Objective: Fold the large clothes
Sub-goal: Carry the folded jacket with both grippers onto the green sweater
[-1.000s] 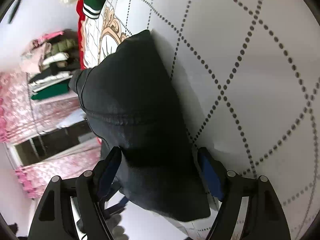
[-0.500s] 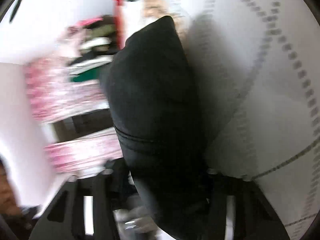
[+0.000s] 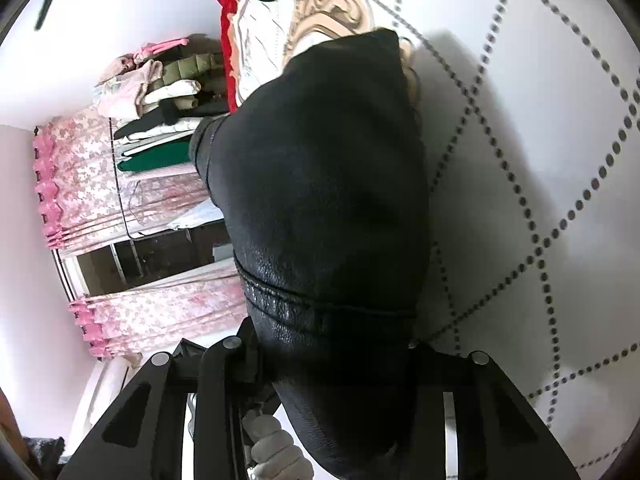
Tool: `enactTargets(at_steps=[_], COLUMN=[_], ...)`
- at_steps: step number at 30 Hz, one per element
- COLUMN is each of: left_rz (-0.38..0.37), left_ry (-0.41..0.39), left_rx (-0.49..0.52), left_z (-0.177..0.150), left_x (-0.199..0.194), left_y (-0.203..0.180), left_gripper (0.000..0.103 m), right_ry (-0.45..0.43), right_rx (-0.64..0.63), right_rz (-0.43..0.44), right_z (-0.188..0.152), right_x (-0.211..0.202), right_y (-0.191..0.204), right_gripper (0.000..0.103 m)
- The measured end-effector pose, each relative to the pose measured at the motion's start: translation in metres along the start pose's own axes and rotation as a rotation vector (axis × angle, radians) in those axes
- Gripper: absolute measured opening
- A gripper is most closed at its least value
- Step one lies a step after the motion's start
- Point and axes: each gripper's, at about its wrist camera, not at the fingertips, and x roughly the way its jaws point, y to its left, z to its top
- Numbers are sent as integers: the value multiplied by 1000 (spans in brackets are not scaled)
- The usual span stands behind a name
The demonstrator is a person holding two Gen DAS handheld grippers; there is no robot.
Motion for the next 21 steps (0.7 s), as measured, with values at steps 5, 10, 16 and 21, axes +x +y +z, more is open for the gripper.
enactTargets(at_steps=[5, 10, 16, 21], left_rz=[-33, -71, -154, -232], left_ry=[-4, -33, -63, -69], left_rx=[19, 62, 128, 166], left_z=[15, 35, 69, 94], left_x=[-13, -34, -44, -30], left_y=[-21, -58, -137, -223], left_gripper=[36, 36, 36, 36], right_ry=[-3, -23, -92, -190], right_rx=[-29, -79, -136, -176], right_rz=[16, 44, 81, 85], right_z=[5, 23, 62, 115], right_x=[-8, -28, -70, -131], right_y=[30, 83, 158, 216], right_gripper=[37, 37, 37, 37])
